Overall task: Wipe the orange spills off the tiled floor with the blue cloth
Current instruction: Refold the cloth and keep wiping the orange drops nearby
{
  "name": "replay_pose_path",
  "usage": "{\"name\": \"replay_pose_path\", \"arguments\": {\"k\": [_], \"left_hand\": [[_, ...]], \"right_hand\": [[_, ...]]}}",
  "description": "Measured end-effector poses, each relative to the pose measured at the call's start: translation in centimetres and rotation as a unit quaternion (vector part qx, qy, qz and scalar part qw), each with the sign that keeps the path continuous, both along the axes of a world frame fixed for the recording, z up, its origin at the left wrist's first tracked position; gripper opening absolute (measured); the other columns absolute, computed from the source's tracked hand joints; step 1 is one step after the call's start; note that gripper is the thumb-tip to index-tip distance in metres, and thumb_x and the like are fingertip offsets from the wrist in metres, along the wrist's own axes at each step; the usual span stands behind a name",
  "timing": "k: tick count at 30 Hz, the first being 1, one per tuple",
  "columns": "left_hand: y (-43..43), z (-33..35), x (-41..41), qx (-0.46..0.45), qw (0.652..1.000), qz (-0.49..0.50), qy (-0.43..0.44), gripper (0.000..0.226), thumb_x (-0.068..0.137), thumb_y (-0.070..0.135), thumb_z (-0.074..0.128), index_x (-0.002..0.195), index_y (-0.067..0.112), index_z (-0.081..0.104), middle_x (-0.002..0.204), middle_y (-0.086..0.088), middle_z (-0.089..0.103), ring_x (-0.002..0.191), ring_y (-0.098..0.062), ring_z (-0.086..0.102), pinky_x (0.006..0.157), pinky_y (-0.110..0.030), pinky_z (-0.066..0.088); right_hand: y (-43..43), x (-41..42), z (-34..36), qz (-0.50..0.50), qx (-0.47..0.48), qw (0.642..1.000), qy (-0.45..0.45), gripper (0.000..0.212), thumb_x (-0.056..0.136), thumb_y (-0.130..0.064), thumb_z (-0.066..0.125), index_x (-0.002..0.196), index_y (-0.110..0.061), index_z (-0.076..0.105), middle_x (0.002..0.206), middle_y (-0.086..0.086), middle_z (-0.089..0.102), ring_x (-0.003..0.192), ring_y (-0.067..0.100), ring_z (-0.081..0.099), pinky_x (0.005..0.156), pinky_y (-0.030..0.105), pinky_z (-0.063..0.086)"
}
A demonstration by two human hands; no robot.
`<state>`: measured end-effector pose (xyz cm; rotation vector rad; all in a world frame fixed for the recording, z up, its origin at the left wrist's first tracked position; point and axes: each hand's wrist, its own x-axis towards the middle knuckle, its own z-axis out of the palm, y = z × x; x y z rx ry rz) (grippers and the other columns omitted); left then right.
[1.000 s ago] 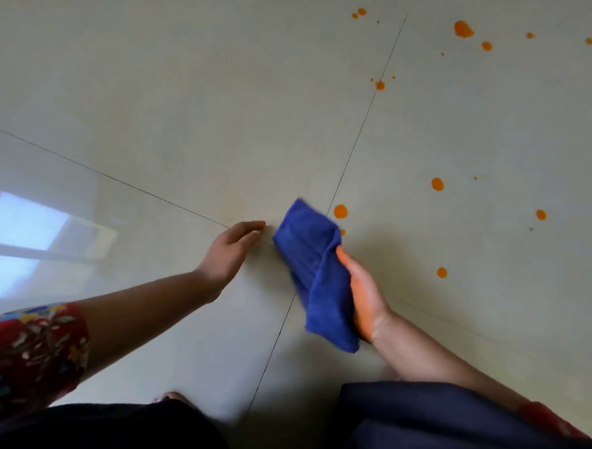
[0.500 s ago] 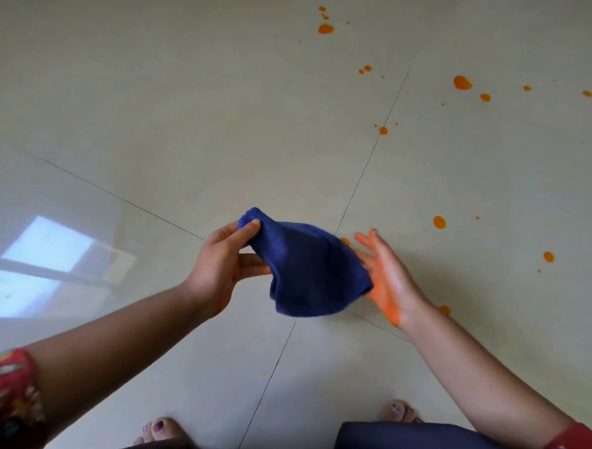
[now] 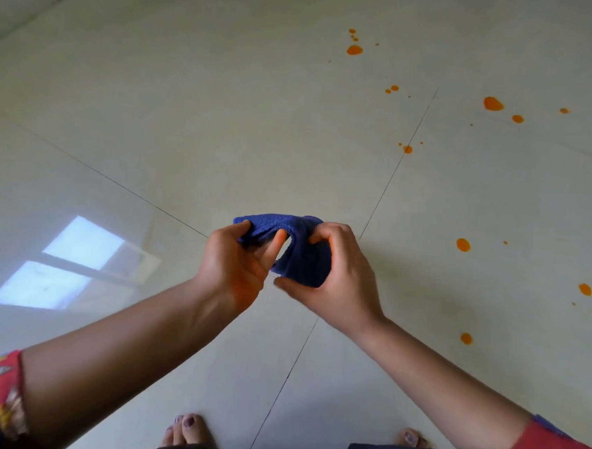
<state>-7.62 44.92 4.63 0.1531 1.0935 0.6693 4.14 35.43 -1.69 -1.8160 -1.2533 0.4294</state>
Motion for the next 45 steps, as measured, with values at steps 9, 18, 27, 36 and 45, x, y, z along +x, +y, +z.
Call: {"name": "replay_pose_path", "arguments": {"k": [9, 18, 27, 36, 45], "left_hand": [[2.7, -0.5, -0.1, 0.034, 0.996, 0.079, 0.034, 0.023, 0.099, 0.010, 0.042, 0.118, 0.001, 0.050, 0.097, -0.017, 0.068, 0.070, -0.025, 0.074, 0.065, -0.029, 0.061], [3.9, -8.1, -6.1, 0.088, 0.871, 0.061, 0.479, 0.032, 0.082, 0.006, 0.050, 0.112, 0.018, 0.046, 0.123, -0.005, 0.048, 0.118, -0.026, 0.048, 0.100, -0.041, 0.043], [1.6, -10.5, -8.0, 0.475, 0.696, -0.444, 0.304, 0.026, 0.081, 0.045, 0.064, 0.101, 0.029, 0.065, 0.102, 0.019, 0.065, 0.100, 0.005, 0.057, 0.086, -0.012, 0.042], [2.3, -10.7, -9.5, 0.515, 0.625, -0.527, 0.257, 0.021, 0.092, 0.036, 0.051, 0.097, 0.027, 0.070, 0.098, 0.017, 0.069, 0.094, -0.007, 0.062, 0.085, -0.030, 0.048], [0.7, -7.5, -7.1, 0.499, 0.702, -0.431, 0.267, 0.039, 0.067, 0.063, 0.067, 0.102, 0.045, 0.064, 0.101, 0.021, 0.070, 0.098, 0.000, 0.064, 0.091, -0.034, 0.051]], "right_hand": [[2.4, 2.5, -0.8, -0.043, -0.046, 0.996, 0.061, 0.024, 0.074, -0.013, 0.058, 0.090, -0.027, 0.068, 0.084, -0.015, 0.067, 0.071, 0.006, 0.061, 0.064, 0.028, 0.048], [3.5, 3.0, -1.2, 0.226, -0.304, 0.914, 0.148, 0.026, 0.100, -0.020, 0.050, 0.117, -0.026, 0.068, 0.110, 0.001, 0.071, 0.101, 0.010, 0.062, 0.089, 0.028, 0.044], [4.2, 2.2, -2.2, 0.179, -0.281, 0.876, 0.349, 0.014, 0.089, -0.015, 0.068, 0.104, -0.015, 0.069, 0.091, 0.003, 0.072, 0.085, 0.009, 0.065, 0.081, 0.019, 0.046], [2.6, 4.2, -1.4, 0.248, -0.349, 0.812, 0.397, 0.030, 0.096, 0.000, 0.053, 0.116, -0.017, 0.067, 0.103, -0.006, 0.074, 0.097, 0.005, 0.067, 0.081, 0.020, 0.053], [3.4, 2.8, 2.4, 0.241, -0.269, 0.857, 0.368, 0.029, 0.100, -0.009, 0.047, 0.114, -0.022, 0.068, 0.105, 0.005, 0.073, 0.093, 0.015, 0.068, 0.078, 0.023, 0.053]]}}
